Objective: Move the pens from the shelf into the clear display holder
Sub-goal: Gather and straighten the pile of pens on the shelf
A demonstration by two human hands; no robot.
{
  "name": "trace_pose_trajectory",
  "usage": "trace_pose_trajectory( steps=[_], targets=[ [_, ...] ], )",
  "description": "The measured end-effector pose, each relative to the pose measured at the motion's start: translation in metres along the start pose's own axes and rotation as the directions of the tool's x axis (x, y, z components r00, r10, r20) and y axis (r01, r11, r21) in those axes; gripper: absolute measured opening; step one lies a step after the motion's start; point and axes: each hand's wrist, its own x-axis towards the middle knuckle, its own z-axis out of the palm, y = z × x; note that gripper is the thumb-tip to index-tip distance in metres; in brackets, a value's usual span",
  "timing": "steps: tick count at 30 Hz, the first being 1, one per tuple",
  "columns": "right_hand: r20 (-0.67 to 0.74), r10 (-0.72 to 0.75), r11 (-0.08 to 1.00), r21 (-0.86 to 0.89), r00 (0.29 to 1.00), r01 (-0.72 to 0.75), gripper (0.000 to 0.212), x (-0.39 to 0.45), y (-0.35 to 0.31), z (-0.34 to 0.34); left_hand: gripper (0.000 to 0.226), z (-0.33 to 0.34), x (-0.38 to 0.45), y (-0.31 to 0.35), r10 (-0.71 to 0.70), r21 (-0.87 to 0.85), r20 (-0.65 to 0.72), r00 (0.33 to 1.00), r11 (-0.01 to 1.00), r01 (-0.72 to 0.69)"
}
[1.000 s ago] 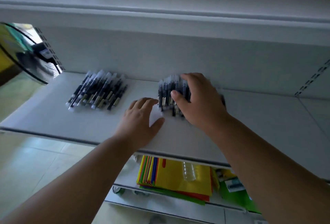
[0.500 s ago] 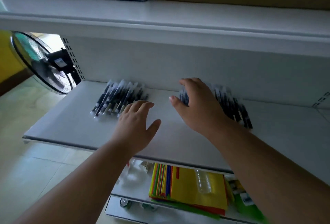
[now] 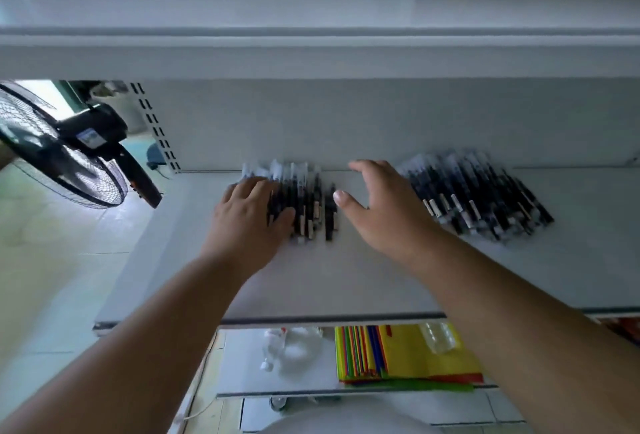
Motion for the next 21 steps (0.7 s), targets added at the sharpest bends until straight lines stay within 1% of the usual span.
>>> trace_pose_trajectory(
  steps=[2,4,7,9,11,17,21],
  targets=[
    [0.048,0.036,0.999,0.025,0.998,-0.037,0.054,0.001,-0.002,0.013,0.057,0.001,0.007,-0.013,-0.085,-0.009,0.050,0.995,0.996,0.086],
    [0.104,0.067,0.997,0.025,0.992,-0.070,0.056,0.004,-0.004,0.024,0.064,0.004,0.011,-0.021,-0.140,-0.049,0.138,0.980,0.988,0.148],
    [0.144,0.104,0.994,0.024,0.984,-0.108,0.058,0.015,-0.008,0.036,0.071,0.008,0.016,-0.024,-0.155,-0.081,0.193,0.969,0.982,0.173],
    [0.175,0.155,0.984,0.057,0.972,-0.167,0.058,0.021,-0.011,0.042,0.075,0.009,0.019,-0.024,-0.164,-0.087,0.219,0.962,0.979,0.186],
    [0.195,0.189,0.975,0.079,0.962,-0.207,0.057,0.026,-0.013,0.046,0.076,0.009,0.020,-0.025,-0.156,-0.077,0.243,0.957,0.981,0.179],
    [0.222,0.210,0.969,0.083,0.952,-0.233,0.053,0.036,-0.016,0.049,0.079,0.017,0.019,-0.015,-0.075,-0.027,0.322,0.944,0.996,0.089],
    [0.231,0.223,0.967,0.071,0.947,-0.245,0.055,0.035,-0.011,0.045,0.080,0.027,0.017,0.003,-0.021,-0.025,0.334,0.942,0.999,0.031]
  ],
)
